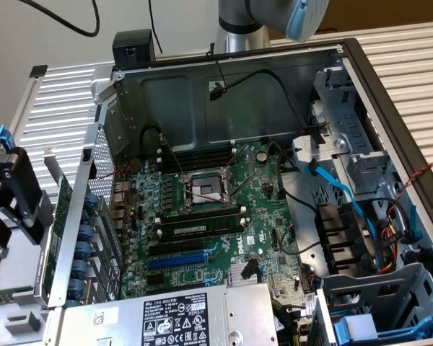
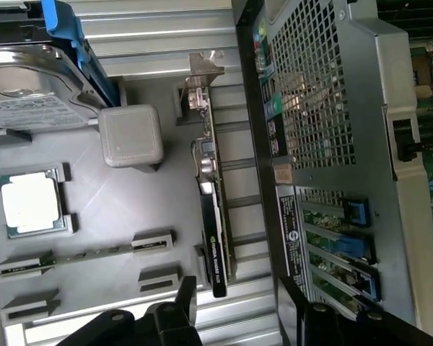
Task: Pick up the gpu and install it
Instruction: 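Pick up the gpu and move the gpu toward the slot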
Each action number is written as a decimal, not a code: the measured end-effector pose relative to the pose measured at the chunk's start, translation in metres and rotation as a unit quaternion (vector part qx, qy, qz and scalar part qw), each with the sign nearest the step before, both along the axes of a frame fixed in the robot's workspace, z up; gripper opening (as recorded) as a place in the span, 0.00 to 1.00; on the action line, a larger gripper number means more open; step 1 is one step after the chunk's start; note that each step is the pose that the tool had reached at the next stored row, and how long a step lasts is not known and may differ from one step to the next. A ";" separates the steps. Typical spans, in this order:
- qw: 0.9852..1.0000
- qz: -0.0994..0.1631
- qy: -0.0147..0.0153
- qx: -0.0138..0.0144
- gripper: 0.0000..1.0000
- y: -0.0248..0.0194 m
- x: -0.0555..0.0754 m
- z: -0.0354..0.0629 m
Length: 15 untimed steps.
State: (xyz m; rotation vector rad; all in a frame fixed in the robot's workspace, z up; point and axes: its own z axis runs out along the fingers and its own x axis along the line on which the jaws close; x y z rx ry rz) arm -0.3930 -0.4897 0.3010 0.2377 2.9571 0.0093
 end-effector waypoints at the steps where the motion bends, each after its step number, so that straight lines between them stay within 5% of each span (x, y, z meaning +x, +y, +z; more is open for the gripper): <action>1: 1.000 0.000 0.000 0.000 0.57 0.0000 0.000 -0.0017; 8: 1.000 -0.005 0.000 0.003 0.57 0.0015 0.004 -0.0145; 15: 1.000 -0.007 0.000 0.011 0.57 0.0069 0.004 -0.0229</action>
